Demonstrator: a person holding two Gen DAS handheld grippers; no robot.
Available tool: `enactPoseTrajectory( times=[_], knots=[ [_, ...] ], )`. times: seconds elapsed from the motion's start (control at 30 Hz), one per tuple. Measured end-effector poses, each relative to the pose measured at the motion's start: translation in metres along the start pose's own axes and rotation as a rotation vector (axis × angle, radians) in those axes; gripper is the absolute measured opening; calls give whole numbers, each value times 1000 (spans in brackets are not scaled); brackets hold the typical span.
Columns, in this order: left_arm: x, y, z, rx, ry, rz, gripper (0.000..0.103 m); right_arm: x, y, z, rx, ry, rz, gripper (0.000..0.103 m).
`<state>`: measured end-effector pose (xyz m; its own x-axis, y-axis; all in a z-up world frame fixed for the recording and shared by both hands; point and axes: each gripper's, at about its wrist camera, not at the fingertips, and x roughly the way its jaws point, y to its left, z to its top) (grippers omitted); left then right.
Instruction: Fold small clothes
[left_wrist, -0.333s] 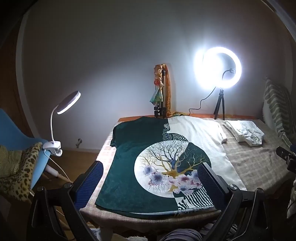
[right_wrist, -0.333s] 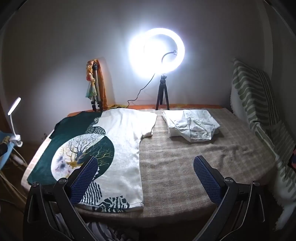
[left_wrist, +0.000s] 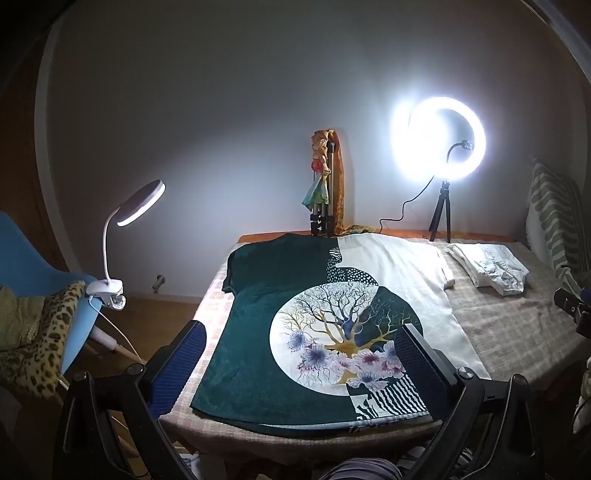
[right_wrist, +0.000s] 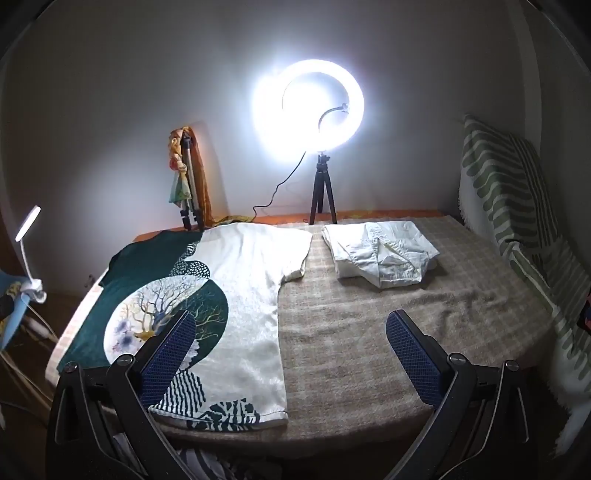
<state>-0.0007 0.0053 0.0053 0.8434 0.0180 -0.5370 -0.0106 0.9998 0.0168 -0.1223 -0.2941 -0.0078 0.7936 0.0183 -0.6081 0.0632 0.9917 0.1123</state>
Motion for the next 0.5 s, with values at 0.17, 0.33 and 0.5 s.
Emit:
enactPoseTrajectory(
  times=[0.17, 0.33, 0.5],
  knots=[
    [-2, -4, -1, 11, -13, 7, 103, -2, 17, -2, -2, -9, -12, 103],
    [-6, -5, -2, 14, -26, 5, 103, -14, 28, -2, -8, -29, -15, 103],
    [-10, -4, 0, 19, -34, 5, 103, -16, 30, 0, -7, -36, -17, 103]
  ],
)
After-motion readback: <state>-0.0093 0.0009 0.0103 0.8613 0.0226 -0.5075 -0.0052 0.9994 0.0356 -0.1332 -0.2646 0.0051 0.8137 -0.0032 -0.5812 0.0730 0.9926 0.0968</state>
